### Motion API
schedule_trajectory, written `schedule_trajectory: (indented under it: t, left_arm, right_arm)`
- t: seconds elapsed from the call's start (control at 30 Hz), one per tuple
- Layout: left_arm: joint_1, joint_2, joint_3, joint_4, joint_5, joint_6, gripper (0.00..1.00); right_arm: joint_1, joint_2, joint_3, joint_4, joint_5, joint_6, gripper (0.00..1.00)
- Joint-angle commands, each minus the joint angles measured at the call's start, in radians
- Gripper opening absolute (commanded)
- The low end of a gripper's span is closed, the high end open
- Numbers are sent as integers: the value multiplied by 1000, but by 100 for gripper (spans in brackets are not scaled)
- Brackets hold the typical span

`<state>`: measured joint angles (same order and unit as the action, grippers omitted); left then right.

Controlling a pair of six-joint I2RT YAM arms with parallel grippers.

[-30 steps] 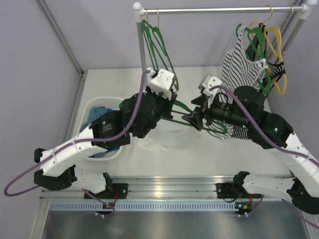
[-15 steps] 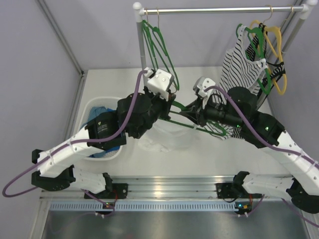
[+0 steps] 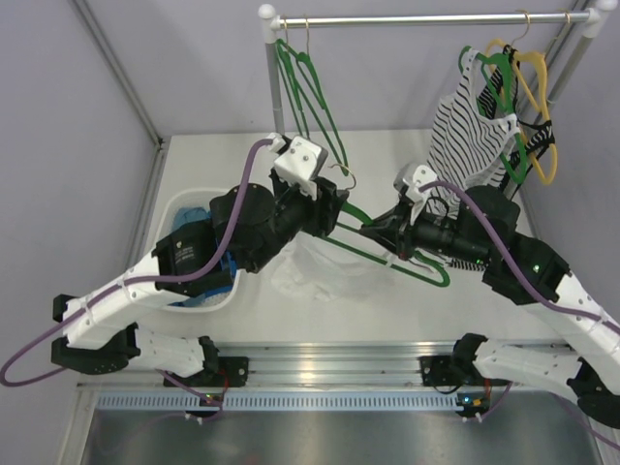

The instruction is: Place the tank top on the hanger

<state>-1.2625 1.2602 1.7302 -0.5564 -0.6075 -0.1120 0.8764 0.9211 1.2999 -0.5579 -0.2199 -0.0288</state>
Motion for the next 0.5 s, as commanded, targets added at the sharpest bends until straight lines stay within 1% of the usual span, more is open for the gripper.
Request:
schedule_trajectory:
  t: [0.0,0.07,0.1,0.17,0.33,0.47]
  left_arm:
    - [-2,-30,-8,79,9,29,54]
    - [-2,-35,-8,81,17,35,55]
    - [-2,-39,-9,85,18,37,57]
    - [-2,-44,-15,93,26,43,60]
    - [-2,-42,-14,104,63,61,61]
    - [-2,-24,-4,92,124,83,61]
  right_arm:
    - [1,-53,-1,26,11,21,0]
    - [1,-73,-7,7,20,23,0]
    - [-1,-80,-14,1,21,52,0]
    - [1,-99,-22,-22,28,61,0]
    - [3,-151,-73,-30,48,93,0]
    - [1,-177,-90,-36,60,112,0]
